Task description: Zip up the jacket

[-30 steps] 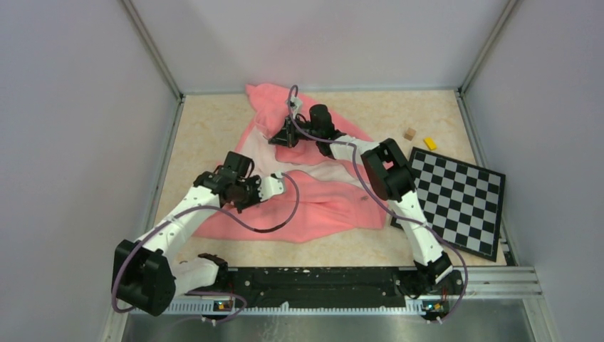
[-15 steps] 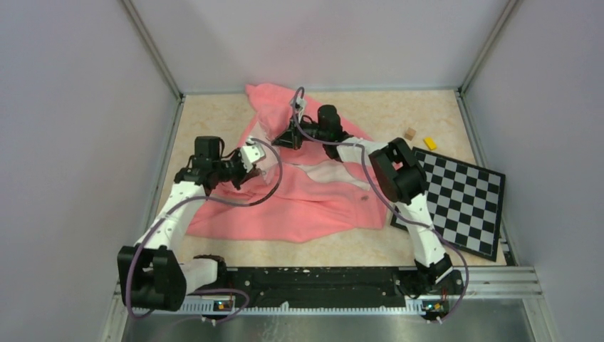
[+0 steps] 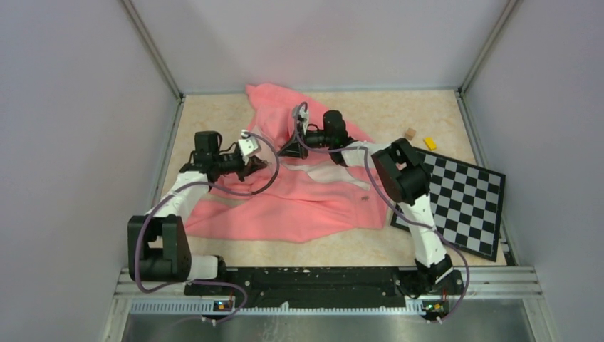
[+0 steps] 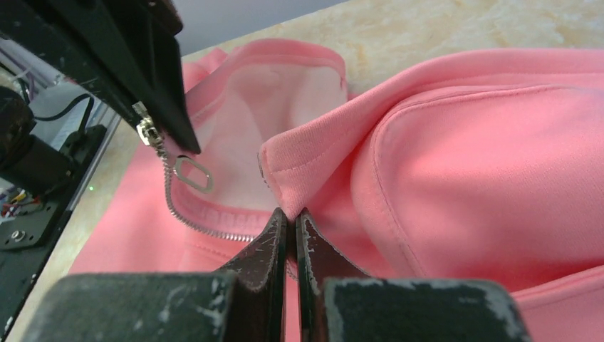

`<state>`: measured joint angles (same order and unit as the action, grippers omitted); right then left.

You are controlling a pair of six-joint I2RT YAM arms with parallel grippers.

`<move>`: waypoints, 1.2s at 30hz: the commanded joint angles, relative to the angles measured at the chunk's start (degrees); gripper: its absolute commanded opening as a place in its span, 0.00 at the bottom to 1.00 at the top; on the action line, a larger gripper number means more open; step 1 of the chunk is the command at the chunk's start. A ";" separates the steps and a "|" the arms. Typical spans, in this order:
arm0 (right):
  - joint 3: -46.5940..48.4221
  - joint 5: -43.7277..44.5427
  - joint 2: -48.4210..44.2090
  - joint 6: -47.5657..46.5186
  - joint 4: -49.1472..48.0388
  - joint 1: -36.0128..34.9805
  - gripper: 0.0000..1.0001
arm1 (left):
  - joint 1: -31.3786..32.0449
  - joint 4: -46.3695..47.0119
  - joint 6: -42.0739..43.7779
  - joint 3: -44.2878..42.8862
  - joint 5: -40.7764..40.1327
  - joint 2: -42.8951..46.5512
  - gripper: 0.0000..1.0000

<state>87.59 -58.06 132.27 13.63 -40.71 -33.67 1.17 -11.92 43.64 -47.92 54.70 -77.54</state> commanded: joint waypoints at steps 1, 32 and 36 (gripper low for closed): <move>-2.89 -5.01 -6.49 -6.75 -3.40 -0.31 0.00 | -0.03 8.34 -0.96 2.67 4.46 -1.21 0.00; -4.82 -2.27 -11.22 -32.96 17.76 -4.03 0.00 | 2.05 7.55 0.48 1.92 1.62 -7.60 0.00; -6.04 -2.50 -11.60 -34.84 17.18 -4.19 0.00 | 2.08 7.44 0.53 1.82 1.40 -7.54 0.00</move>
<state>82.61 -57.87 124.77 -16.82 -22.48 -36.97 2.98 -4.45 43.42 -44.47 54.61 -84.93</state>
